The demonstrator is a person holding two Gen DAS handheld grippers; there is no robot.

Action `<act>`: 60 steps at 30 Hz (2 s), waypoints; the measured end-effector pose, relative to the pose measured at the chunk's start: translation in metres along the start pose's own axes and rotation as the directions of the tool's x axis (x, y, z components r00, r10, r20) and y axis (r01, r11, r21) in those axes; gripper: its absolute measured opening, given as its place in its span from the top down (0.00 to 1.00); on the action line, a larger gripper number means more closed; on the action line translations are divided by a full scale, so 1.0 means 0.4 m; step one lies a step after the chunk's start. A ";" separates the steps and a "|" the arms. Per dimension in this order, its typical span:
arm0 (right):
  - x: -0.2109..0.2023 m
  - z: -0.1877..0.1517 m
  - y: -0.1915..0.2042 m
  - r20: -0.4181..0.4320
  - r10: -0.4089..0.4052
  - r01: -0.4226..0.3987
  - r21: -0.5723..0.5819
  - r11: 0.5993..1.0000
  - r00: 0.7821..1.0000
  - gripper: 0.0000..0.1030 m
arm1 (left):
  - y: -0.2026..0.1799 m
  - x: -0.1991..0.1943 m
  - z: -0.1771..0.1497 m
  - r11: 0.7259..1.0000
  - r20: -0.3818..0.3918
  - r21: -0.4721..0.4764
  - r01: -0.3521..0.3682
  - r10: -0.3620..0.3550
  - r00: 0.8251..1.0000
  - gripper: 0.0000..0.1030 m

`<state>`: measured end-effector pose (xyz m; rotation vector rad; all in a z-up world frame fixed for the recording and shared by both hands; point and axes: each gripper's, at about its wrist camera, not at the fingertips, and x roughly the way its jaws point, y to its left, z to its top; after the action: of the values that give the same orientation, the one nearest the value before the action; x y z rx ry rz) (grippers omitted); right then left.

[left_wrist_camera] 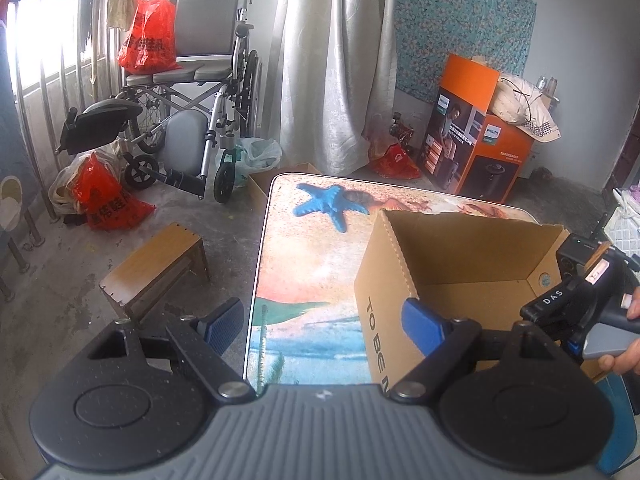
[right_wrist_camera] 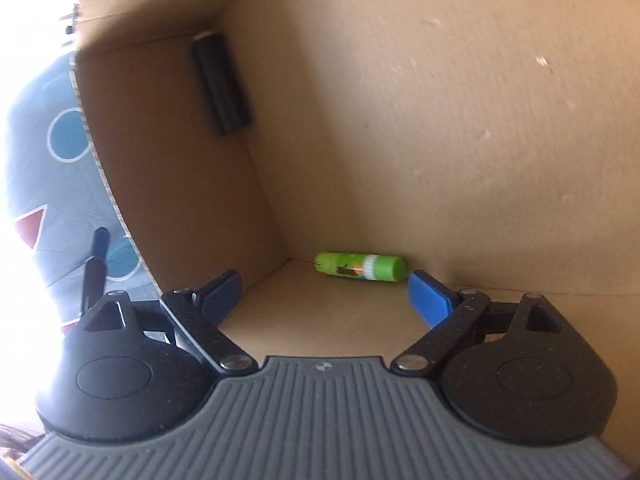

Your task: Organize rigid objects

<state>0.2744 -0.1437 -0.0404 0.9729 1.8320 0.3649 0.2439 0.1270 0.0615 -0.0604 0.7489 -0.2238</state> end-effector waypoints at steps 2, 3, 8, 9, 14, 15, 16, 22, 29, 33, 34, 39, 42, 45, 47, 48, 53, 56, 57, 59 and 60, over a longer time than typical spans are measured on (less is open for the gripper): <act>0.014 0.008 0.009 -0.016 0.000 0.000 0.015 1.000 1.000 0.09 | 0.003 -0.003 -0.003 1.000 0.002 0.002 -0.004 0.004 1.000 0.15; 0.024 0.015 0.020 -0.027 0.016 -0.015 0.017 1.000 0.999 0.09 | 0.005 -0.004 -0.002 1.000 0.003 0.003 -0.007 0.007 1.000 0.15; 0.002 0.020 0.088 0.071 0.254 -0.251 -0.054 0.967 0.965 0.09 | 0.022 -0.011 -0.003 0.999 0.011 -0.024 -0.020 0.021 1.000 0.15; -0.015 0.017 0.103 0.097 0.286 -0.279 -0.080 0.957 0.953 0.09 | 0.025 -0.012 -0.003 0.999 0.011 -0.028 -0.023 0.023 1.000 0.15; -0.014 -0.001 0.106 0.103 0.243 -0.241 -0.033 0.970 0.965 0.03 | 0.030 -0.015 -0.007 0.999 0.017 -0.021 -0.026 0.026 1.000 0.15; -0.005 -0.009 0.100 0.091 0.225 -0.225 -0.011 0.974 0.970 0.02 | 0.029 -0.015 -0.007 0.999 0.016 -0.022 -0.026 0.026 1.000 0.15; 0.002 -0.016 0.094 0.075 0.210 -0.211 0.012 0.977 0.975 0.02 | 0.029 -0.015 -0.007 0.999 0.016 -0.023 -0.025 0.025 1.000 0.15; 0.071 0.007 0.104 0.067 0.227 -0.232 0.070 0.970 0.972 0.02 | 0.033 -0.025 -0.004 0.999 0.018 -0.030 -0.028 0.028 0.999 0.15; 0.008 0.004 0.178 0.192 0.352 -0.357 -0.009 0.934 0.916 0.01 | 0.038 -0.042 -0.003 0.999 0.026 -0.031 -0.043 0.044 0.999 0.15; -0.048 -0.038 0.187 0.210 0.352 -0.353 -0.035 0.935 0.912 0.01 | 0.030 -0.059 -0.004 0.999 0.038 -0.032 -0.038 0.039 0.999 0.15; -0.060 -0.053 0.196 0.215 0.355 -0.352 -0.056 0.935 0.910 0.01 | 0.026 -0.067 -0.004 0.999 0.044 -0.029 -0.036 0.037 0.998 0.15; -0.162 -0.198 0.286 0.278 0.379 -0.304 -0.277 0.911 0.883 0.01 | -0.001 -0.129 -0.013 0.999 0.087 -0.005 -0.041 0.041 0.995 0.15; -0.290 -0.295 0.292 0.330 0.412 -0.253 -0.430 0.867 0.849 0.01 | -0.020 -0.178 -0.026 1.000 0.115 0.002 -0.029 0.028 0.993 0.15; -0.421 -0.385 0.254 0.373 0.458 -0.204 -0.552 0.809 0.807 0.01 | -0.048 -0.227 -0.047 1.000 0.144 0.011 0.003 -0.005 0.990 0.15; -0.476 -0.497 0.203 0.424 0.481 -0.132 -0.629 0.766 0.767 0.01 | -0.074 -0.256 -0.067 0.999 0.156 0.027 0.037 -0.041 0.987 0.15; -0.488 -0.541 0.194 0.454 0.487 -0.086 -0.660 0.746 0.746 0.01 | -0.089 -0.266 -0.078 0.998 0.154 0.039 0.053 -0.058 0.986 0.14; -0.536 -0.746 0.055 0.693 0.447 0.238 -0.656 0.716 0.566 0.01 | -0.180 -0.280 -0.148 0.986 0.099 0.107 0.132 -0.142 0.985 0.14; -0.469 -0.845 -0.093 0.836 0.365 0.445 -0.532 0.720 0.410 0.01 | -0.242 -0.262 -0.208 0.973 0.044 0.143 0.182 -0.190 0.981 0.14; -0.430 -0.855 -0.115 0.874 0.328 0.516 -0.479 0.710 0.359 0.01 | -0.265 -0.253 -0.227 0.968 0.023 0.157 0.196 -0.202 0.979 0.14; -0.337 -0.847 -0.155 0.930 0.247 0.651 -0.366 0.665 0.271 0.01 | -0.313 -0.234 -0.265 0.957 -0.016 0.189 0.220 -0.221 0.975 0.14; -0.317 -0.851 -0.168 0.945 0.217 0.691 -0.326 0.645 0.244 0.01 | -0.343 -0.221 -0.289 0.948 -0.038 0.215 0.236 -0.234 0.972 0.14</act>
<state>-0.0285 -0.2245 0.1554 0.0904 0.4843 0.1455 0.0776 0.0160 0.0542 0.0607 0.7246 -0.5336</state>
